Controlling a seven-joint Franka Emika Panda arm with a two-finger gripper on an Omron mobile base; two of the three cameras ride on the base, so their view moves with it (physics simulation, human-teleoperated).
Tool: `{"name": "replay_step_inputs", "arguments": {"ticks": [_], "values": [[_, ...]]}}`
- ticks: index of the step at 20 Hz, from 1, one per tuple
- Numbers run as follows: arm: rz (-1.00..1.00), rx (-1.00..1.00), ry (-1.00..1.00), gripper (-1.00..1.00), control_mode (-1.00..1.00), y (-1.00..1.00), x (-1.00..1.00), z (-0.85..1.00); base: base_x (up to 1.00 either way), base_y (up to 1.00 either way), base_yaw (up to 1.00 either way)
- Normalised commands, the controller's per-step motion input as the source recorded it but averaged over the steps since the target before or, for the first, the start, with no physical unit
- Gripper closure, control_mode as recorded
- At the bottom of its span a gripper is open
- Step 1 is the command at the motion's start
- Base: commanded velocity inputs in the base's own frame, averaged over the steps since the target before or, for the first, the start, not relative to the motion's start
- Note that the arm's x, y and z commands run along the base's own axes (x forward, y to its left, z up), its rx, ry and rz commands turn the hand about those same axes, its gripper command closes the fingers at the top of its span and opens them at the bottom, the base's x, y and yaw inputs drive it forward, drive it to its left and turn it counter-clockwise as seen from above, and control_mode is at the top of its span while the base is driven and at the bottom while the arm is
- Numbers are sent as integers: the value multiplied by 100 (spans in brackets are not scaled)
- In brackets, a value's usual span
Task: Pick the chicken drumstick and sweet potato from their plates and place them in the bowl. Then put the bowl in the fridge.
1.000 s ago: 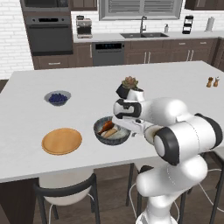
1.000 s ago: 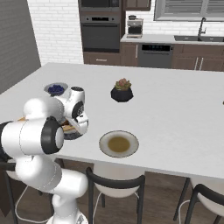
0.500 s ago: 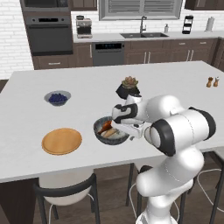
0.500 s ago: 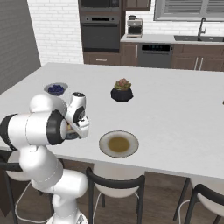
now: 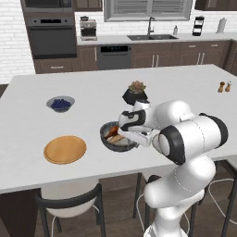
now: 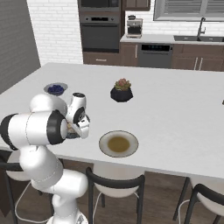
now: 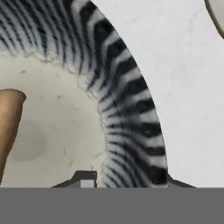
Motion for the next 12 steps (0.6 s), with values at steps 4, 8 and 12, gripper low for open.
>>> {"name": "replay_step_inputs", "arguments": {"ticks": [4,8,12], "values": [[0,0,-13,100,-100,6,-38,6,0,0,0],[0,6,-5,100,-100,1,-62,56,0,0,0],[0,1,0,100,-100,3,-66,85,0,0,0]]}}
